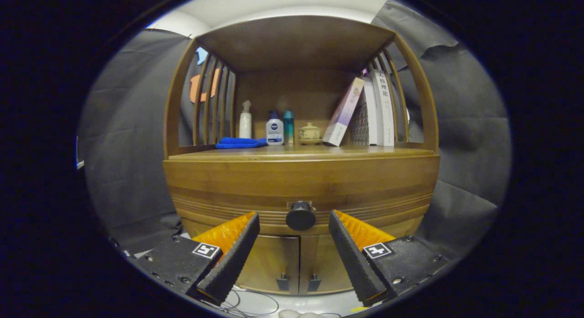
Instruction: Pull open the drawer, take out the items inside it, and place them on the countertop above the cabinet.
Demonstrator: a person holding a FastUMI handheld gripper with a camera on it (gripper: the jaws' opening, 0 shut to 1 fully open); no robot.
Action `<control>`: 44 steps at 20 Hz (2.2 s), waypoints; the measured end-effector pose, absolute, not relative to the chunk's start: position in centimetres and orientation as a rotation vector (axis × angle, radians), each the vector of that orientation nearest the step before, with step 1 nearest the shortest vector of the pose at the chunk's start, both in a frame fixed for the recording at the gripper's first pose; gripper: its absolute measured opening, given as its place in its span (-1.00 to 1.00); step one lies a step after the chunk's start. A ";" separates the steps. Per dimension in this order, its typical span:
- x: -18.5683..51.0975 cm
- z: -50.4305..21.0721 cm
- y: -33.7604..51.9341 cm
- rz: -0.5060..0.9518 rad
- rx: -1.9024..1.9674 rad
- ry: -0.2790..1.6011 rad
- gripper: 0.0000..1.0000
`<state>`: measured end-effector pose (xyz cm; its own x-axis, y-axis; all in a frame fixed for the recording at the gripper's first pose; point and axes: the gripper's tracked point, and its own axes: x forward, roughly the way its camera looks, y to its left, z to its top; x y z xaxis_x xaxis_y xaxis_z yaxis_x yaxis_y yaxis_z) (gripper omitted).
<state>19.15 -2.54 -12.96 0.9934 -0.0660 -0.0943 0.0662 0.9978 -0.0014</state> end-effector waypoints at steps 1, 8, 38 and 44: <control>19.9 -13.3 -3.0 -0.075 -0.003 0.107 0.99; 22.7 -15.8 -4.2 -0.088 0.007 0.177 0.83; 23.0 -14.9 -4.0 -0.048 0.075 0.155 0.61; 23.6 -14.2 -3.7 -0.072 0.054 0.158 0.47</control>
<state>23.61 -3.72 -14.19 0.9850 -0.0673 -0.1591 0.0758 0.9960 0.0480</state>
